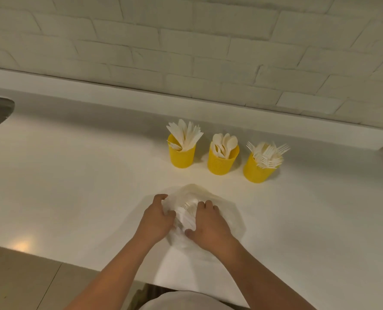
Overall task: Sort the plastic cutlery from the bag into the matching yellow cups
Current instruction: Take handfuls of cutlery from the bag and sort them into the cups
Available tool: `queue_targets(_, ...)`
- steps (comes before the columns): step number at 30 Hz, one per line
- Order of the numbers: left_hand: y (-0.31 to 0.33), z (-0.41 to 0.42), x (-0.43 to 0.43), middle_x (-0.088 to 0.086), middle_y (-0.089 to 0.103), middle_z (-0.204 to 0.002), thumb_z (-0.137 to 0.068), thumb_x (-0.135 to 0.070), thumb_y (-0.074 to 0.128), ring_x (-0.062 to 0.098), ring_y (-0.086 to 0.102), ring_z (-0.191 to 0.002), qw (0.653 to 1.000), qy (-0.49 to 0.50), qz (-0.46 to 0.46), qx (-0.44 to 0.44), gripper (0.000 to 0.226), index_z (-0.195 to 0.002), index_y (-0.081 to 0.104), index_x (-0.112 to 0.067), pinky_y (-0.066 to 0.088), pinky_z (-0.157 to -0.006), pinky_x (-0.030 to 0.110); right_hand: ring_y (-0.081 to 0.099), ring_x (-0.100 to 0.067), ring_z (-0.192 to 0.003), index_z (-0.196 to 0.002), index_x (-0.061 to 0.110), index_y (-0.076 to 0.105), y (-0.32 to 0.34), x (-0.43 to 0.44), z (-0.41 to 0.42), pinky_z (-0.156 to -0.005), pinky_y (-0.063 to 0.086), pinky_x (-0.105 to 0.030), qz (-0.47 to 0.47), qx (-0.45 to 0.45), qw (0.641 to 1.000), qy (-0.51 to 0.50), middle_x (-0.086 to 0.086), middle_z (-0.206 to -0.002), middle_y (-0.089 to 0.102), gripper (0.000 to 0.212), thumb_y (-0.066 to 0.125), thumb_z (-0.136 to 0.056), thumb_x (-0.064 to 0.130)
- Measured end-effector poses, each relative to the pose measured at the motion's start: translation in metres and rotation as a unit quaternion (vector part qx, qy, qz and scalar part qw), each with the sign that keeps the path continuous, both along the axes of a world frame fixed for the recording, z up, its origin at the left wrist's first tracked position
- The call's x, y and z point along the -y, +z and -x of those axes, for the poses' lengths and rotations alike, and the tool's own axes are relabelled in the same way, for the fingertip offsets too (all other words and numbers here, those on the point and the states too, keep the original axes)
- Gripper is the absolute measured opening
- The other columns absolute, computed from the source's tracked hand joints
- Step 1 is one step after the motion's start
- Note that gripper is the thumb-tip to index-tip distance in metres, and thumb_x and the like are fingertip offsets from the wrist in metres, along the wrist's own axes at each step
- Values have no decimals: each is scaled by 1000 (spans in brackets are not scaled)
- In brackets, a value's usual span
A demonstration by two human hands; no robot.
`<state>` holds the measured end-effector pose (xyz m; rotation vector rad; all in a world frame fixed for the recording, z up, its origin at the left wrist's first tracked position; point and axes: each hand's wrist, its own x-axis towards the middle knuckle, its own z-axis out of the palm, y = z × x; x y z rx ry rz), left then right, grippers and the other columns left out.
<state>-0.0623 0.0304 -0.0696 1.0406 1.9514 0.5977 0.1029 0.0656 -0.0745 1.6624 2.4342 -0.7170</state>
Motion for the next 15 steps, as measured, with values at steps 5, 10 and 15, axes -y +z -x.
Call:
queue_targets(5, -2, 0, 1, 7, 70, -115, -92, -15, 55, 24, 71, -94, 999, 22, -1, 34, 50, -140, 46, -25, 59, -83, 40, 57, -28, -111, -112, 9, 51, -3, -2, 1, -84, 46, -32, 44, -50, 996, -62, -9, -119, 55, 39, 70, -87, 34)
queue_targets(10, 3, -1, -1, 6, 66, -125, -95, -15, 55, 28, 68, -103, 999, 23, -32, 6, 46, -140, 48, -23, 59, -89, 42, 58, -25, -105, -104, 11, 53, -4, -2, -4, -81, 45, -28, 42, -72, 994, -72, -7, -111, 56, 27, 64, -90, 31)
queue_targets(15, 7, 0, -2, 10, 64, -123, -93, -14, 56, 27, 68, -96, 998, 7, -63, -12, 44, -136, 51, -21, 59, -84, 44, 58, -24, -106, -117, 6, 56, -6, 2, -9, -85, 41, -23, -8, -52, 998, -35, -9, -119, 50, 27, 58, -98, 26)
